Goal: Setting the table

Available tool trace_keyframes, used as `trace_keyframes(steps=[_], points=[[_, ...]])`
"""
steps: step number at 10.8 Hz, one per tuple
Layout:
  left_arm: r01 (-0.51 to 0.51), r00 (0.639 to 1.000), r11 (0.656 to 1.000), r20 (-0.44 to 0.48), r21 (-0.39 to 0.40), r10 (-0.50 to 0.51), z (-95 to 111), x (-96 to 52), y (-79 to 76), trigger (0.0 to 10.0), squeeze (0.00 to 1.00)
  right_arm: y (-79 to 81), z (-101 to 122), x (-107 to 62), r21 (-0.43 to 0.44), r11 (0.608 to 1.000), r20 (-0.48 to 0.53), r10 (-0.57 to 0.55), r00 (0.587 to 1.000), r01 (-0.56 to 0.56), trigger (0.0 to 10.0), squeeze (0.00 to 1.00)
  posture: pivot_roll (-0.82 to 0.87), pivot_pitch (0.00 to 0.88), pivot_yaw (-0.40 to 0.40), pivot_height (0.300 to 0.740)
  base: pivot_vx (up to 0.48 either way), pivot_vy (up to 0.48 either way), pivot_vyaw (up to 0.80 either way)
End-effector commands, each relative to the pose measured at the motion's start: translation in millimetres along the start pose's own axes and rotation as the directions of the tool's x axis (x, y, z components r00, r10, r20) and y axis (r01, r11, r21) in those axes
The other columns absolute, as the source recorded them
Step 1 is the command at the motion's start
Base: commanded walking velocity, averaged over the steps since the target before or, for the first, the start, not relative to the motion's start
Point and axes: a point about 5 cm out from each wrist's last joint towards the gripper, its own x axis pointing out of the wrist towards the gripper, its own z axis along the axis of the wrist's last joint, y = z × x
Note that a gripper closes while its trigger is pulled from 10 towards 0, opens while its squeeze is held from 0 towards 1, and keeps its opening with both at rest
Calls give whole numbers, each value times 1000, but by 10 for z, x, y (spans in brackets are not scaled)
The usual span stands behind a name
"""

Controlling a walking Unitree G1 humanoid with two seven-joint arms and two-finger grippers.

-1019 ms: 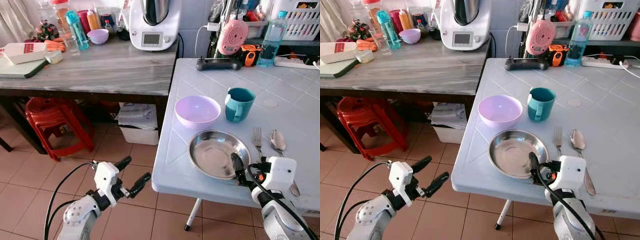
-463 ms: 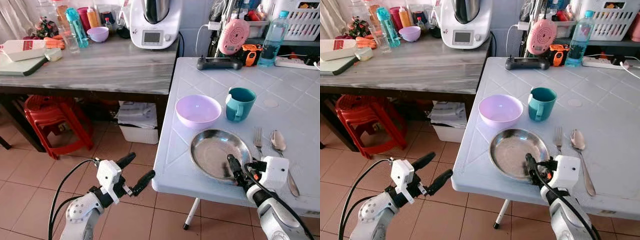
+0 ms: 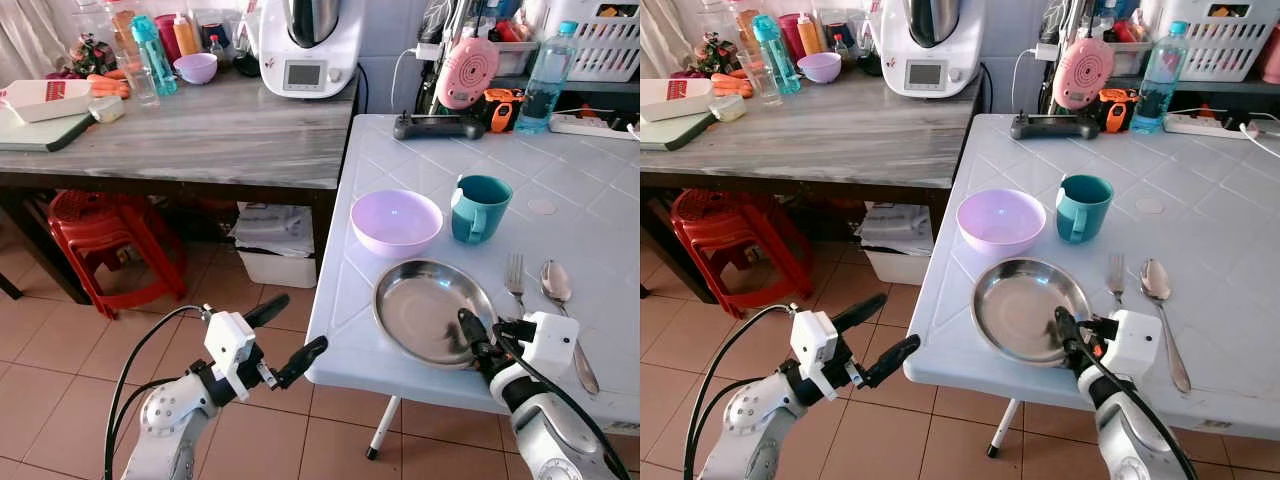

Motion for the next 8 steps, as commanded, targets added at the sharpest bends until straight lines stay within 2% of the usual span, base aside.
trace_keyframes(steps=[1, 2, 3, 6, 8], points=[[21, 1000, 1000, 4, 21, -21, 75, 17, 7, 10000, 0, -18, -26, 7, 47, 999, -20, -22, 1000, 23, 627, 0, -16, 17, 72, 740, 0, 0, 0], [24, 1000, 999, 6, 22, -24, 103, 19, 2, 10000, 0, -17, -32, 9, 103, 994, -19, -30, 999, 32, 157, 0, -15, 17, 73, 740, 0, 0, 0], [28, 1000, 999, 9, 23, -29, 131, 21, -3, 10000, 0, -9, -53, 12, 123, 992, -34, -29, 999, 33, 0, 0, -14, 15, 76, 740, 0, 0, 0], [48, 999, 998, 16, 40, -49, 244, 68, -9, 10000, 0, 35, -107, 19, 217, 975, -73, -22, 997, 38, 0, 0, -11, 12, 83, 740, 0, 0, 0], [52, 998, 998, 18, 39, -53, 281, 85, -27, 10000, 0, 13, -128, 9, 230, 972, -95, -34, 995, 55, 0, 0, -13, 13, 83, 740, 0, 0, 0]])
